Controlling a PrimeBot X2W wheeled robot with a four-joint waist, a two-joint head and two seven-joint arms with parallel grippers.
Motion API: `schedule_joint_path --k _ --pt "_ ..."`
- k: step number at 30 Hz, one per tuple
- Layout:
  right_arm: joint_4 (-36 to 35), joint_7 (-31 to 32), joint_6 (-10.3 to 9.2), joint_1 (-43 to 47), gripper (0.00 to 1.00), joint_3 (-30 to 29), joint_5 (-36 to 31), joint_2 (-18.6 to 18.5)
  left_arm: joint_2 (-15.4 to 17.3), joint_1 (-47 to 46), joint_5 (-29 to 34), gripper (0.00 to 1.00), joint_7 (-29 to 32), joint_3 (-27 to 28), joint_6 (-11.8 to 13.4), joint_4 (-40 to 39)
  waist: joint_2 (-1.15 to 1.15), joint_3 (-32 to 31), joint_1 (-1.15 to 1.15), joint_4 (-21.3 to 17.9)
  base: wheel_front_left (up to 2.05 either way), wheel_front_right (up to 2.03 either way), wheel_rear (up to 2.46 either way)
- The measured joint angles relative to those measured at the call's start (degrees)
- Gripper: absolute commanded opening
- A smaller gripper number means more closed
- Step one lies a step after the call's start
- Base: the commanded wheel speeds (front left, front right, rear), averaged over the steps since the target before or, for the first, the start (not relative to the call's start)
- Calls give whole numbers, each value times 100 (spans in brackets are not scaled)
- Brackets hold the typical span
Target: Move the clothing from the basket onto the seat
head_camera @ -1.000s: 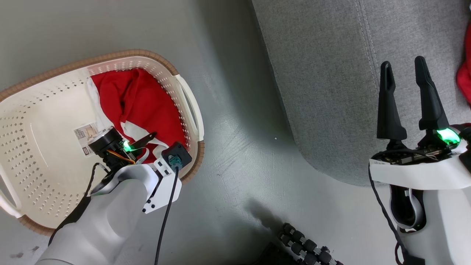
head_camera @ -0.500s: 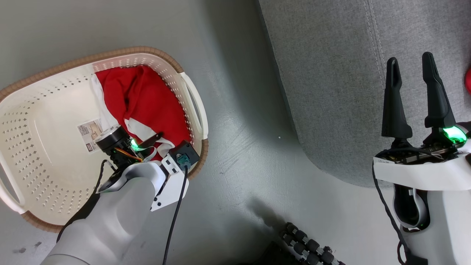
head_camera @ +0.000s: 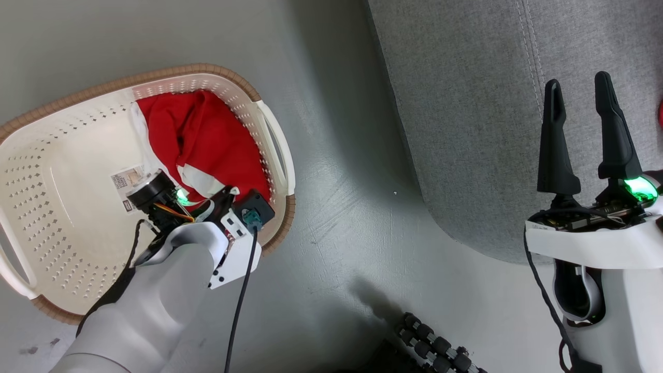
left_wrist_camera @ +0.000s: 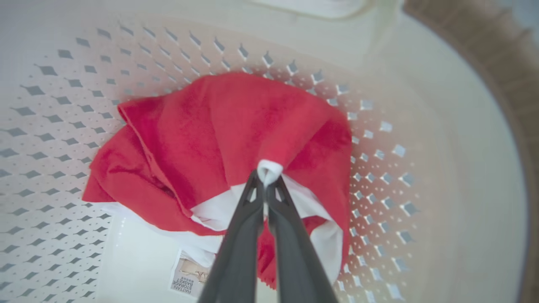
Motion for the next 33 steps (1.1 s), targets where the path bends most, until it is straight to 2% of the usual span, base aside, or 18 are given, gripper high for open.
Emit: schedule_joint_path --k 11,19,33 --pt "8 0 0 -250 100 214 94 -1 112 -127 -194 0 -322 238 246 -41 0 -31 0 -15 0 0 0" --pt "70 -7 0 -432 100 289 169 -2 363 -241 -303 0 -637 368 286 -79 0 -125 0 31 0 0 0" --pt "287 -8 0 -599 100 303 138 -4 226 -231 -598 0 -909 591 357 -365 0 -451 0 185 0 0 0"
